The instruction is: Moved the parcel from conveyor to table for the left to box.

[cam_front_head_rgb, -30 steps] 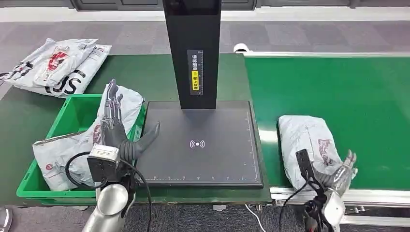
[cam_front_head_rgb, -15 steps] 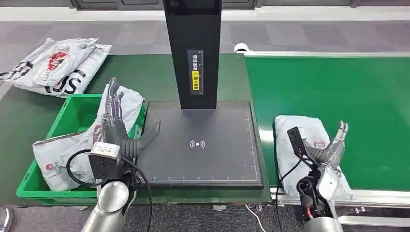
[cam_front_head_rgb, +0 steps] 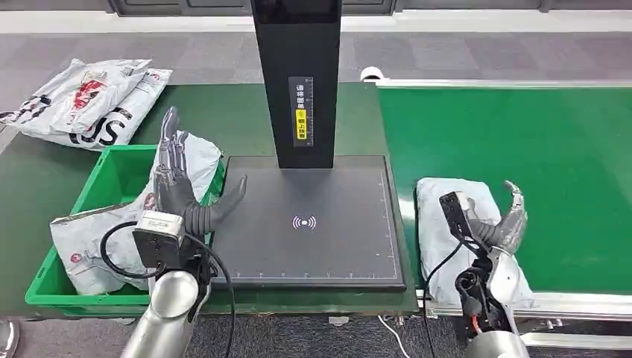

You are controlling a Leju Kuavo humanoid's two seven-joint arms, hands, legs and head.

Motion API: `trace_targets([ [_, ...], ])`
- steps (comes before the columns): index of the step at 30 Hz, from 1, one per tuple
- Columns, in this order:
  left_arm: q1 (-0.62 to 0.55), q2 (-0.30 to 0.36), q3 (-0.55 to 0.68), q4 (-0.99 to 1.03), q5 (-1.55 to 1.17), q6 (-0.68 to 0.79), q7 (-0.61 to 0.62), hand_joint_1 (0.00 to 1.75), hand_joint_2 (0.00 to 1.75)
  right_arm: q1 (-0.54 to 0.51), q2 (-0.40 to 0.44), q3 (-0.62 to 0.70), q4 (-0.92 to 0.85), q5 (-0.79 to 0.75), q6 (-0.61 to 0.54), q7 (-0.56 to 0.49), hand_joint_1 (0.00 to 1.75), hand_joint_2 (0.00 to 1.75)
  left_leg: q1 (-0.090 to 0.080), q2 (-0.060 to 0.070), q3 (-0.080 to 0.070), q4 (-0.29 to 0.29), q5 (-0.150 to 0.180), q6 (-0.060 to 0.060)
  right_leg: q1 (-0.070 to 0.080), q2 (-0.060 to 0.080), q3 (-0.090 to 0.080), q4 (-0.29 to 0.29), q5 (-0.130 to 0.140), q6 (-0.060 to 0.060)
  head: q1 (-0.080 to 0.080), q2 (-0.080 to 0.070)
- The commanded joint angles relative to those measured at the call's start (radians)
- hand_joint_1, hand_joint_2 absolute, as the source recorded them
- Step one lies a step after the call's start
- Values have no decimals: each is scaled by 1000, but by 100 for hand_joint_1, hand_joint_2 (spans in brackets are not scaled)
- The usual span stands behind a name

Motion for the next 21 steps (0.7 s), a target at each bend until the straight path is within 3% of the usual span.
trace_targets([
  [1, -48, 11, -33, 55, 4, 11, 16, 0, 175, -82, -78, 131, 178, 229, 37, 284, 0, 175, 0, 1, 3, -3, 2, 1, 1, -1, 3, -4, 2, 0, 0, 0],
  [5, -39, 17, -37, 54, 2, 14, 16, 0, 175, -95, -85, 138, 205, 260, 106, 321, 0, 175, 0, 1, 2, -2, 1, 1, 1, -1, 2, -3, 1, 0, 0, 0],
  [11, -33, 22, -39, 55, 0, 14, 14, 0, 175, -94, -84, 141, 204, 267, 119, 330, 0, 175, 0, 0, 1, -2, 1, 0, 0, -1, 2, -2, 1, -1, 0, 0],
  [16, -29, 29, -42, 49, -1, 25, 15, 0, 175, -78, -97, 165, 168, 337, 141, 408, 0, 175, 0, 0, 1, -1, 0, 0, 0, -1, 1, -1, 0, 0, 0, 0],
  [21, -34, 36, -48, 53, 2, 21, 14, 0, 175, -102, -108, 158, 224, 332, 270, 409, 0, 175, 0, 0, 1, -1, 0, 0, 0, -1, 1, -2, 1, 0, 0, 0],
])
